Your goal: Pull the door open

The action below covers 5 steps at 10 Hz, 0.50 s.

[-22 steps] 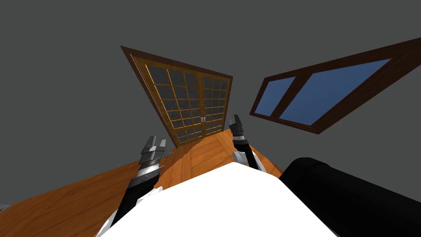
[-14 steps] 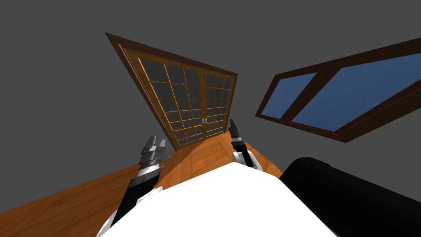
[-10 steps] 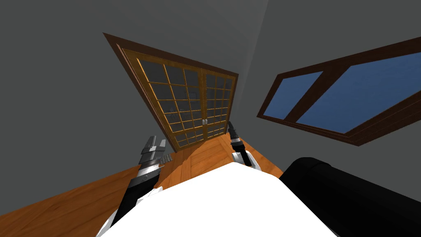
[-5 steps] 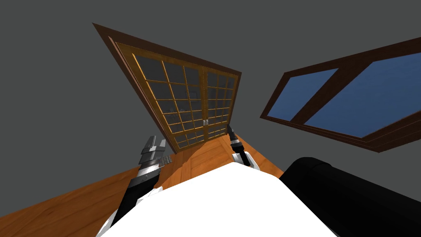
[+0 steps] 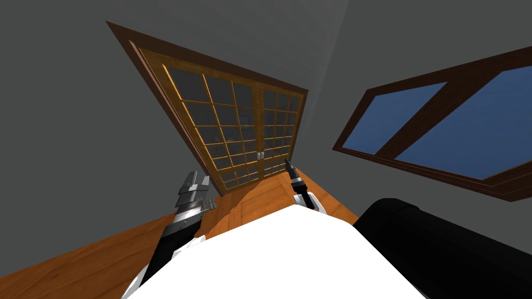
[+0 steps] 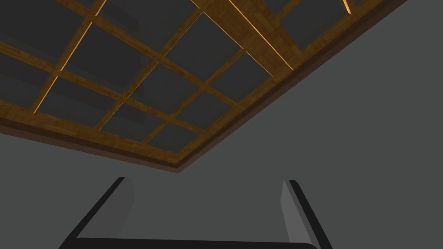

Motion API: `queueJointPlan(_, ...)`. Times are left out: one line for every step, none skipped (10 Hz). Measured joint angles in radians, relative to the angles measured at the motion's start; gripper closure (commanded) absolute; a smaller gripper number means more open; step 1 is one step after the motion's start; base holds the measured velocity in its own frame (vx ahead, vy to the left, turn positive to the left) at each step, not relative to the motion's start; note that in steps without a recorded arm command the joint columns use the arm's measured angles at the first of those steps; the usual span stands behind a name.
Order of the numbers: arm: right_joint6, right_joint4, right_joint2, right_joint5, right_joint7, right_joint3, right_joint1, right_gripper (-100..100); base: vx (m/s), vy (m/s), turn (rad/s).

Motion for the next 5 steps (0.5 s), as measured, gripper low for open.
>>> queueJointPlan(-0.007, 0.023, -0.003, 0.006, 0.015, -0.005, -0.004, -100, 0.103, 0.010, 0.014)
queueJointPlan(-0.025, 0.060, -0.005, 0.011, 0.032, -0.012, -0.011, -100, 0.100, 0.014, 0.019)
queueJointPlan(-0.032, 0.077, -0.006, 0.018, 0.049, -0.015, -0.013, -100, 0.090, 0.008, 0.017)
queueJointPlan(-0.039, 0.100, -0.007, 0.025, 0.066, -0.018, -0.018, -100, 0.087, 0.009, 0.015)
queueJointPlan(-0.046, 0.121, -0.008, 0.032, 0.083, -0.021, -0.021, -100, 0.106, 0.014, 0.014)
